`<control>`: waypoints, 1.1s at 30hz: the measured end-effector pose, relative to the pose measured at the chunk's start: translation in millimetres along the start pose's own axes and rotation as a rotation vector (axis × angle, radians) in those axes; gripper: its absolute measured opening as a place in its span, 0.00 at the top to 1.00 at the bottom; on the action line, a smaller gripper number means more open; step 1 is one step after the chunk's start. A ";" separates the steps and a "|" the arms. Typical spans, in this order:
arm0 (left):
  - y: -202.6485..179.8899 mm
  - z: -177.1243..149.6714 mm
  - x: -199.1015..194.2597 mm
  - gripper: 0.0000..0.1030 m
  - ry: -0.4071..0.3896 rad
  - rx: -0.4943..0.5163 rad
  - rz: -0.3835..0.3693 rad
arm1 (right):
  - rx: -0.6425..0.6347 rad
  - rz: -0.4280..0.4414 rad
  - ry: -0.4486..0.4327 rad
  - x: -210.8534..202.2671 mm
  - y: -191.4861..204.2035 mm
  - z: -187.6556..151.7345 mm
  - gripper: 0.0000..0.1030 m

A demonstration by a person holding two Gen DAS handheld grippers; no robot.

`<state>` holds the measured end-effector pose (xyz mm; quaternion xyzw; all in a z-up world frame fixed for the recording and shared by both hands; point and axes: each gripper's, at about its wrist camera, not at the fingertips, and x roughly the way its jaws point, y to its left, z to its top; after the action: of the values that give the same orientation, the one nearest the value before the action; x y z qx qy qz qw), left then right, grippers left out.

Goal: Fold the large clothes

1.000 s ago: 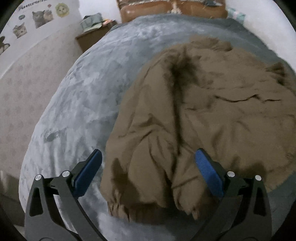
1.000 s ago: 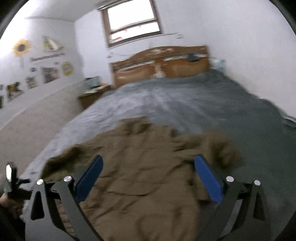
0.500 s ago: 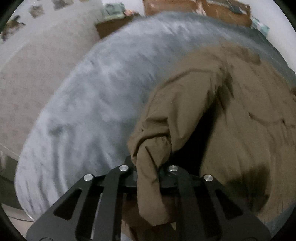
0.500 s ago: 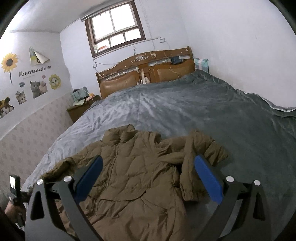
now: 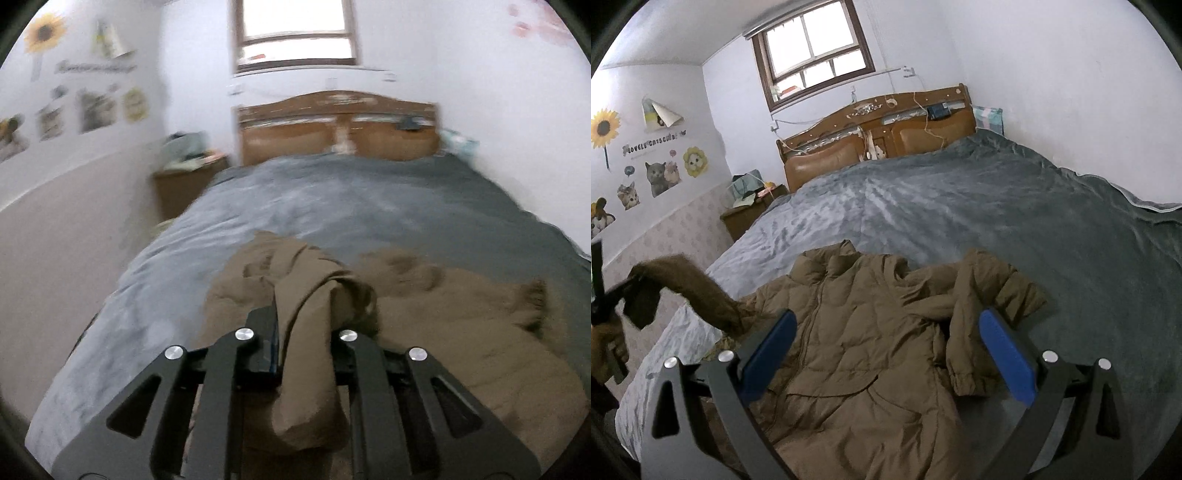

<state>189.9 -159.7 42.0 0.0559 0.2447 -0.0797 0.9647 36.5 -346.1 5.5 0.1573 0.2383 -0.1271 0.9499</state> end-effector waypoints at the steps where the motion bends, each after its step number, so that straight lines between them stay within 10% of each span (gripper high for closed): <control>1: -25.8 3.5 3.1 0.85 -0.007 0.034 -0.039 | 0.001 -0.004 0.000 0.0 0.4 -0.2 0.04; 6: -123.6 -10.3 26.7 0.55 0.047 0.156 -0.189 | 0.016 -0.003 0.012 4.7 -2.5 -0.8 0.04; 13: -208.4 -72.9 53.0 0.15 0.184 0.341 -0.101 | 0.038 -0.017 0.051 16.5 -9.5 -4.9 0.04; 23: -169.3 -114.9 22.6 0.06 0.191 0.299 -0.035 | -0.016 0.004 0.095 27.6 5.2 -11.6 0.04; 33: -117.6 -168.0 -102.0 0.03 0.117 0.220 -0.053 | -0.092 0.011 0.104 28.2 20.7 -16.3 0.04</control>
<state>2.3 -237.5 -63.9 0.1594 0.2920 -0.1284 0.9343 60.4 -326.0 -17.1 0.1214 0.2919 -0.1023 0.9432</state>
